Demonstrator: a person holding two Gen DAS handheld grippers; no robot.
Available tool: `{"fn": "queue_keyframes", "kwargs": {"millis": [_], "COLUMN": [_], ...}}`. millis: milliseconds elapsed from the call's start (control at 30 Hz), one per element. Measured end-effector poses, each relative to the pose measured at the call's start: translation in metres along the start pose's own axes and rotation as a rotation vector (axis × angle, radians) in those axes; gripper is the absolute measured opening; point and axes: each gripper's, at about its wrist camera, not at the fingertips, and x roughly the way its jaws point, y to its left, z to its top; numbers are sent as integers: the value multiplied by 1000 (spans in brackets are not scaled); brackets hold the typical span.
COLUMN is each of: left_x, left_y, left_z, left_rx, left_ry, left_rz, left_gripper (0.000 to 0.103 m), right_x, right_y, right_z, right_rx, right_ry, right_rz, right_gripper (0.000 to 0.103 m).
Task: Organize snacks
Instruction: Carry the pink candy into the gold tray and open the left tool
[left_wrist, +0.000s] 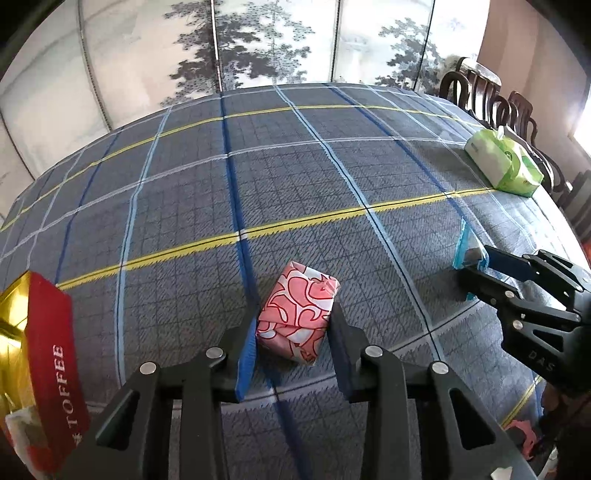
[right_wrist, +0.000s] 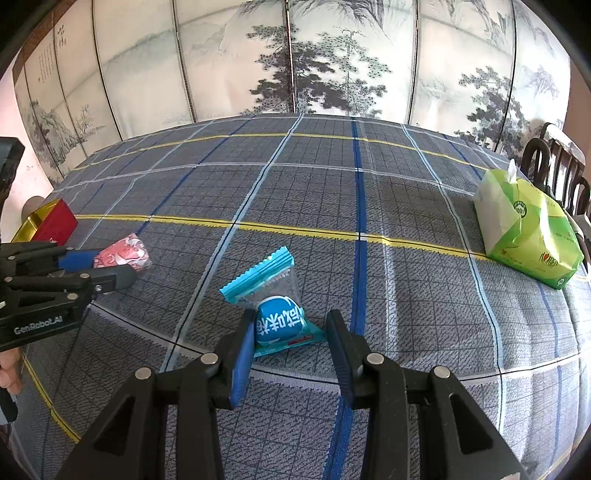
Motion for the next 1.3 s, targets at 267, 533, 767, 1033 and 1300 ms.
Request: {"fn": "queue_keyframes", "kwargs": {"millis": [267, 533, 767, 1033, 1300], "left_x": [-20, -53, -90, -125, -145], "left_y": [6, 5, 18, 54, 115], "left_z": [-12, -28, -37, -50, -69], "left_rx": [-48, -81, -159, -229, -344], "left_ry": [-4, -32, -84, -112, -120], "left_rz": [6, 50, 77, 159, 246], "left_gripper": [31, 31, 31, 31, 31], "right_x": [1, 2, 2, 3, 2], "right_y": [3, 5, 6, 8, 9], "right_z": [1, 2, 2, 2, 2], "right_rx": [-10, -16, -24, -31, -32], "right_ry": [2, 3, 4, 5, 5], "right_rz": [-10, -19, -27, -38, -40], "right_gripper": [38, 38, 38, 38, 38]}}
